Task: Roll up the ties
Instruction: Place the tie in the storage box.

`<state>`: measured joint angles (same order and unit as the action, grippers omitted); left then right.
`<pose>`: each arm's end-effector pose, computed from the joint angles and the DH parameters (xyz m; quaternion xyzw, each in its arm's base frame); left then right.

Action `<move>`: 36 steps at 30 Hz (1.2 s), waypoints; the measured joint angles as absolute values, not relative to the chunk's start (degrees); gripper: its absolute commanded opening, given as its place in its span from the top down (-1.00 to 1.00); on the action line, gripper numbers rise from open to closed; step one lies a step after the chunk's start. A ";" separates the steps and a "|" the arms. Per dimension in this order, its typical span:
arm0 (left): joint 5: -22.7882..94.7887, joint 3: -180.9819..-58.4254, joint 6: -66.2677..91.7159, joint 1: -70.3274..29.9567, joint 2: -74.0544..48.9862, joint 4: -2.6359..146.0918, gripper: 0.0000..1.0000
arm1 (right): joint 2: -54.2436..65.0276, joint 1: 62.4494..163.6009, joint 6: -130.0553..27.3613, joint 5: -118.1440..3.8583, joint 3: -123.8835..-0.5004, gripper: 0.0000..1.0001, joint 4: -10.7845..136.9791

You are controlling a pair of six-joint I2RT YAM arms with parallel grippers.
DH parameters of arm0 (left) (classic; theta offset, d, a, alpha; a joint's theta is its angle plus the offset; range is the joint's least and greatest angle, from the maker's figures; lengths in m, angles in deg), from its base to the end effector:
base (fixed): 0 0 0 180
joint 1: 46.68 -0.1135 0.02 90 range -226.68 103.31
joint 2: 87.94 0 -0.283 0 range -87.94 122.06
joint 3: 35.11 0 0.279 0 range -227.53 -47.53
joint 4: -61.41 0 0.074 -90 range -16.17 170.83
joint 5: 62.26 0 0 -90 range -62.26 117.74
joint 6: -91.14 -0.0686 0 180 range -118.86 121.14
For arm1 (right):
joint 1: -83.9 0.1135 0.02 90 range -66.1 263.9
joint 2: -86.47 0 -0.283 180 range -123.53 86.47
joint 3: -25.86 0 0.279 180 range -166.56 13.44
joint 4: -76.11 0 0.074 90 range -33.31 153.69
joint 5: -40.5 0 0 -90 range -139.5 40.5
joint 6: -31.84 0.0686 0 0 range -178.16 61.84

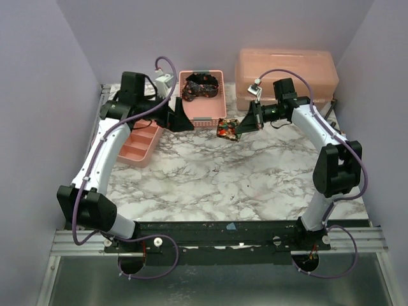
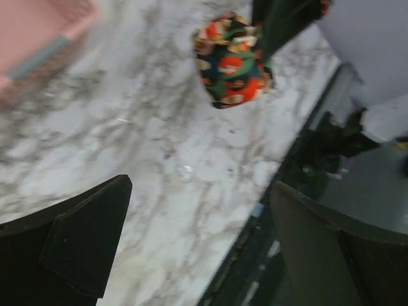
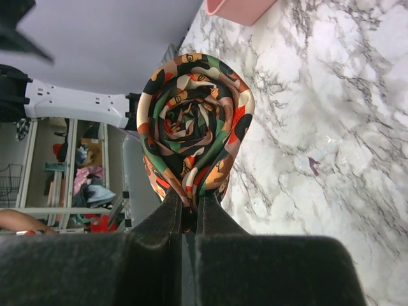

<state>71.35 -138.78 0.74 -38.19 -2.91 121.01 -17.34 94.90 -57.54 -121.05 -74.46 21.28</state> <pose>0.3424 -0.0989 0.4035 0.2192 0.8302 -0.3643 0.3605 0.3962 0.1433 0.2899 -0.2295 0.7629 0.5819 0.1634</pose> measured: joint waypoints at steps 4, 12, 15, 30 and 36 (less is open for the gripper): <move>81.82 -132.94 12.08 -32.93 -2.82 116.25 -0.96 | -16.97 97.15 -52.31 -121.25 -73.25 0.99 26.79; 89.08 -129.31 26.40 -29.91 2.25 108.16 -0.96 | -15.94 99.84 -45.63 -121.90 -70.54 0.99 33.21; 90.96 -128.18 31.03 -27.77 2.65 103.98 -0.96 | -15.63 100.35 -44.40 -122.06 -70.41 0.99 34.59; 88.34 -129.20 31.73 -25.30 5.77 102.45 -0.96 | -14.95 101.33 -41.15 -122.10 -70.37 0.99 38.76; 86.44 -130.38 29.53 -25.17 5.88 103.85 -0.96 | -14.56 101.72 -40.77 -122.10 -70.15 0.99 39.68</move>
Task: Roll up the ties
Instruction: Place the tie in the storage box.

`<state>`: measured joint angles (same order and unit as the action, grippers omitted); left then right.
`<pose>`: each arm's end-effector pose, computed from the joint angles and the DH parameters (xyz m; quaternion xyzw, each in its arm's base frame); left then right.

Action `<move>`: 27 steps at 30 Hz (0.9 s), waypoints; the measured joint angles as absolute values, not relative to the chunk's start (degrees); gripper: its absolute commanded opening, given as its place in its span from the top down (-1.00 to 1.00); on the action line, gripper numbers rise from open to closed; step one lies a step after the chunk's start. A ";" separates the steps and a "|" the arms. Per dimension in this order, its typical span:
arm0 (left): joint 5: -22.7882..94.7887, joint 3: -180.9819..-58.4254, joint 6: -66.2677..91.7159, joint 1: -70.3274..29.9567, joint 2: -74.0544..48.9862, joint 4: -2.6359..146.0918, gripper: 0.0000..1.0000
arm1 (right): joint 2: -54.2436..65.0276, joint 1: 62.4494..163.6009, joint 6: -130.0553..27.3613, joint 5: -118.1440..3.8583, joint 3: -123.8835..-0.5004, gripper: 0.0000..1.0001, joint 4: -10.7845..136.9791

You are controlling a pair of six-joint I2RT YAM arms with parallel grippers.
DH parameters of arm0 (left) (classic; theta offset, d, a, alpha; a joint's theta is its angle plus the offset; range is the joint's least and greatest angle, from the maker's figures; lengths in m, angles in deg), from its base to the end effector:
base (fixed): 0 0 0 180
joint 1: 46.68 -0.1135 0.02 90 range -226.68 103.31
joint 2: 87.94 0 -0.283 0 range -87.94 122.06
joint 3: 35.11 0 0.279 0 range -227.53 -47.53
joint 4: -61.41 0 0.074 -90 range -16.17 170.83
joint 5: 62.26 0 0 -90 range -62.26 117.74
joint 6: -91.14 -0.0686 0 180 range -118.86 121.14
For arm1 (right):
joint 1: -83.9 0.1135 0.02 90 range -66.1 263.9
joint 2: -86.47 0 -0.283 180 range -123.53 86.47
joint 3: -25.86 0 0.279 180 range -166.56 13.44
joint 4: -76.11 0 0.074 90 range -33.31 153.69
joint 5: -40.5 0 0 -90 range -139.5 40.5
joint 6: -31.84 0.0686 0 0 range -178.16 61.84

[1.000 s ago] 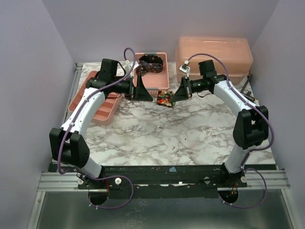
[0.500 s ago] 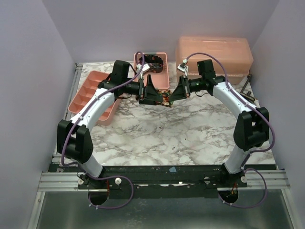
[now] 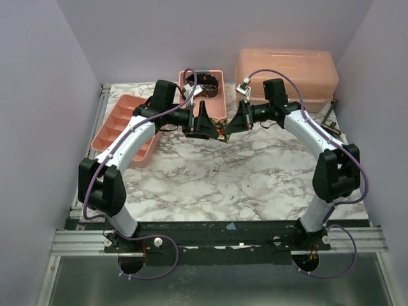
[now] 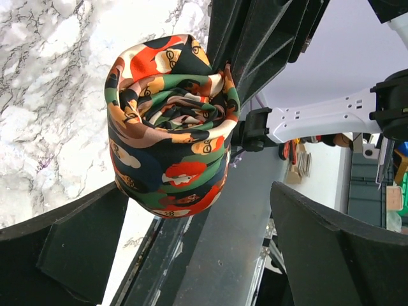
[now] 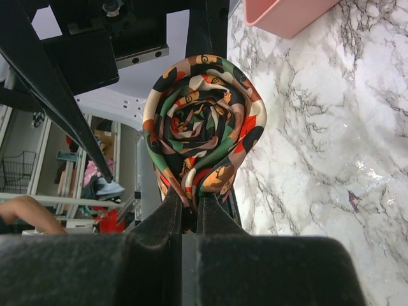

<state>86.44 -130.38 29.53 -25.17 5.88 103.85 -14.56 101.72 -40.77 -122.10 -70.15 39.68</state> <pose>0.3511 -0.2014 0.3310 0.1553 0.8039 -0.5569 0.1397 0.3826 0.1917 0.3043 -0.2461 0.7338 0.6146 0.1526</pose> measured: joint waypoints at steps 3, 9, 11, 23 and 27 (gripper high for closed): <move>86.50 -130.16 30.68 -25.19 5.88 102.21 -0.96 | -14.56 101.85 -40.23 -122.10 -70.15 0.99 40.43; 86.35 -128.72 33.39 -25.19 5.90 98.63 -0.91 | -14.56 101.96 -39.59 -122.10 -70.15 0.99 41.17; 85.67 -128.72 33.37 -25.19 5.92 98.41 -0.96 | -14.56 102.05 -39.51 -122.10 -70.15 0.99 41.48; 79.49 -128.81 29.72 -24.86 6.03 98.41 -0.67 | -14.54 103.78 -38.72 -123.30 -69.82 0.99 41.50; 83.22 -126.89 33.46 -24.82 6.03 93.93 -0.63 | -14.54 103.78 -39.22 -123.26 -69.82 0.99 41.23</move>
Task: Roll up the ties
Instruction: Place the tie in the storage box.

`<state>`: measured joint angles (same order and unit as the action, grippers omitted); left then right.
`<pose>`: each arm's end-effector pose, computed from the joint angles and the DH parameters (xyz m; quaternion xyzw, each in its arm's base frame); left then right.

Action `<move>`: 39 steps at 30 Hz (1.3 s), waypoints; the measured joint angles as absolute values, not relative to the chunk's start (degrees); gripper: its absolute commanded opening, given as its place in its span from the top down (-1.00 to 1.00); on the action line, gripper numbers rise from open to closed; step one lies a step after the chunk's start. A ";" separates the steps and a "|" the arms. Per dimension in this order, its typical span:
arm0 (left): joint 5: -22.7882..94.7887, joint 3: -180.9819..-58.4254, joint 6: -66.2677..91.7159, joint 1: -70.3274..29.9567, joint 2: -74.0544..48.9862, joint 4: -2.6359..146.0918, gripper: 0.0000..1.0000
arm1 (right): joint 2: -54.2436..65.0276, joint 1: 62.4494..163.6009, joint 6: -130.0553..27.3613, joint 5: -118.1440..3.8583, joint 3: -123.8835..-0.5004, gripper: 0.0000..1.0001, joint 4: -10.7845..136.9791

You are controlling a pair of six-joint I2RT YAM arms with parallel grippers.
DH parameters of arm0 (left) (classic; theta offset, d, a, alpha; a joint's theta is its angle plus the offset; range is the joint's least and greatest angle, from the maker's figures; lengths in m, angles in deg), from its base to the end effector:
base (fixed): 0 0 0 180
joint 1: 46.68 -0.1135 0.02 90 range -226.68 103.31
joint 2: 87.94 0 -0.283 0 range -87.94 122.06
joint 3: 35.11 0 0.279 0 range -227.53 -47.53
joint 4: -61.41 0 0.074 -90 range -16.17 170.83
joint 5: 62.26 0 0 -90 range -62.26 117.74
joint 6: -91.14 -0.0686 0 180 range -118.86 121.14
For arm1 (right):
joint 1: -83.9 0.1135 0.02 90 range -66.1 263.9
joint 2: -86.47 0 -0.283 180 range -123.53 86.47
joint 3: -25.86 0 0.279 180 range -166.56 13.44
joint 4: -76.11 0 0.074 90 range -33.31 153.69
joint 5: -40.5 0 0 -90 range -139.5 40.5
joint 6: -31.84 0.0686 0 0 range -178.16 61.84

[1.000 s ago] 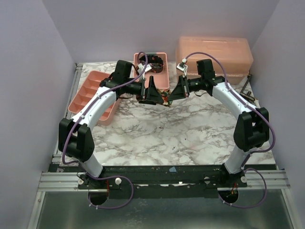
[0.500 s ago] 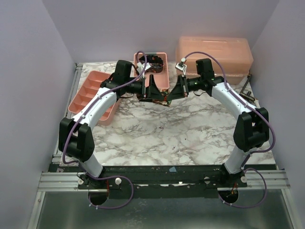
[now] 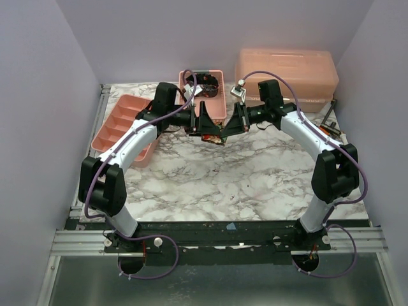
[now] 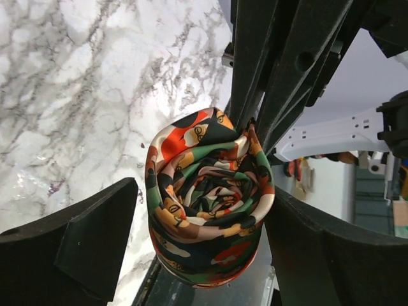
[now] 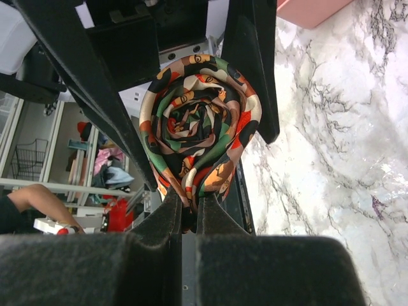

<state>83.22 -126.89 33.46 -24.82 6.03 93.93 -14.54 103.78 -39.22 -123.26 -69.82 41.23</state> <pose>0.3606 -0.2056 0.3209 0.1436 0.8005 -0.5541 0.1778 0.3754 0.2058 0.3052 -0.2586 0.7235 0.6253 0.1367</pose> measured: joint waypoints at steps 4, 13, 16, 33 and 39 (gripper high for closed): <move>86.55 -123.43 38.01 -24.84 6.03 89.23 -0.62 | -14.54 103.80 -39.77 -123.13 -69.82 0.99 40.97; 89.36 -120.74 43.86 -24.82 6.01 84.18 0.14 | -14.54 103.78 -39.83 -122.34 -69.80 0.99 40.88; 89.50 -120.42 45.46 -24.82 5.99 83.02 0.53 | -14.54 103.73 -39.86 -122.34 -69.67 0.99 40.93; 81.47 -126.82 23.12 -32.45 3.39 106.56 1.00 | -14.32 102.73 -46.39 -117.33 -70.52 -0.96 32.95; 70.85 -134.91 2.42 -44.07 2.91 128.42 1.00 | -14.23 100.41 -53.93 -112.29 -75.29 -1.00 26.02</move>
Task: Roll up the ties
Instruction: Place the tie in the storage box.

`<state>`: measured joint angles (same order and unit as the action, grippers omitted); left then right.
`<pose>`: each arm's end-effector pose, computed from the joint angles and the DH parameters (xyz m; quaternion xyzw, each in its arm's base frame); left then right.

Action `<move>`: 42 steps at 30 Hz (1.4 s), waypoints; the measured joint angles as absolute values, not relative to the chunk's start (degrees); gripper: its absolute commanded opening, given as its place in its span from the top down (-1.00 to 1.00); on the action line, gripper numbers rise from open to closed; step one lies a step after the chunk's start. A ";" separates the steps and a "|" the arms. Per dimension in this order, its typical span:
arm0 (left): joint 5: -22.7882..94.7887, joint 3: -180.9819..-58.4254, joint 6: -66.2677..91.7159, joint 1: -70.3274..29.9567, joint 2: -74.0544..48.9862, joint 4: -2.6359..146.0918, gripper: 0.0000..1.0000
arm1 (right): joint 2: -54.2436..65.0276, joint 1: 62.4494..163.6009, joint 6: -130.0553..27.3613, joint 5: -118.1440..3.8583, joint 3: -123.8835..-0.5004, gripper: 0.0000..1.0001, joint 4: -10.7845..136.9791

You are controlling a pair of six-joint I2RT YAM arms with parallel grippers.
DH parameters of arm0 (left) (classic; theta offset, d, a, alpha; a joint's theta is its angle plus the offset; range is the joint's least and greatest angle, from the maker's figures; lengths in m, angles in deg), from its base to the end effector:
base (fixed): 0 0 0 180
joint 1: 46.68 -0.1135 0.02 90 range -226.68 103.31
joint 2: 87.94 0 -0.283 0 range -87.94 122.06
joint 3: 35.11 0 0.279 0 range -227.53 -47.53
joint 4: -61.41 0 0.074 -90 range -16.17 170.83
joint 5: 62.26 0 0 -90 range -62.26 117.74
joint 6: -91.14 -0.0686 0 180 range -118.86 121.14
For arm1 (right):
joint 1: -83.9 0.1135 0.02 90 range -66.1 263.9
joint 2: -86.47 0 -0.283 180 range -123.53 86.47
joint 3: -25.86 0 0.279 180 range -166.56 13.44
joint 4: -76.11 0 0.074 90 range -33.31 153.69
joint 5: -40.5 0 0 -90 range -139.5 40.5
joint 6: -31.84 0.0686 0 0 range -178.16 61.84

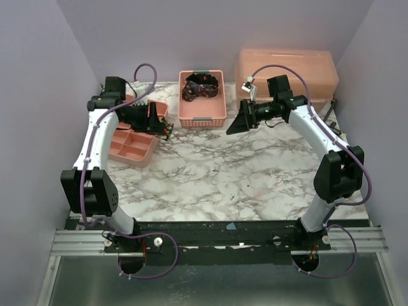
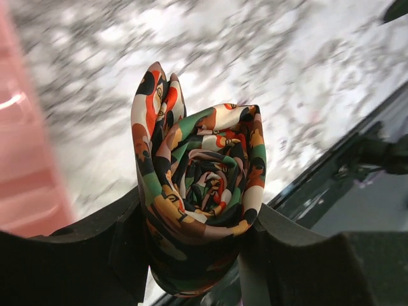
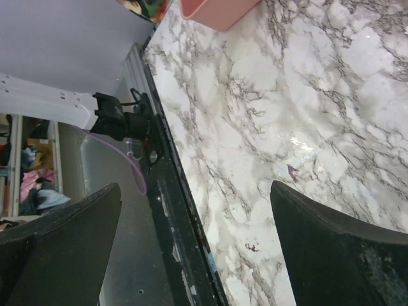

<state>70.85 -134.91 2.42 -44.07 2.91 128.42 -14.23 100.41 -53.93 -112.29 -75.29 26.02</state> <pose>0.3629 -0.0635 0.3346 0.1115 0.8929 -0.3617 0.2438 0.3851 0.1778 0.3135 -0.2644 0.7774 0.5340 0.2016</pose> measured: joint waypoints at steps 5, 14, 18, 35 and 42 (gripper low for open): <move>63.86 -140.48 -9.75 -52.99 5.53 142.21 1.00 | -14.06 100.17 -58.41 -108.79 -75.68 -1.00 21.63; 54.09 -143.10 -19.61 -59.74 13.90 152.00 1.00 | -14.04 99.91 -60.05 -103.46 -76.90 -1.00 15.95; 52.14 -144.50 -20.07 -59.83 18.51 152.59 1.00 | -14.01 99.89 -61.04 -103.02 -76.90 -1.00 14.50; 45.13 -141.11 -15.70 -57.71 23.78 145.42 1.00 | -13.99 99.89 -61.65 -102.17 -76.88 -1.00 14.00; 41.52 -135.43 -13.66 -55.11 23.72 140.38 1.00 | -14.01 99.89 -61.65 -100.90 -76.77 -1.00 14.02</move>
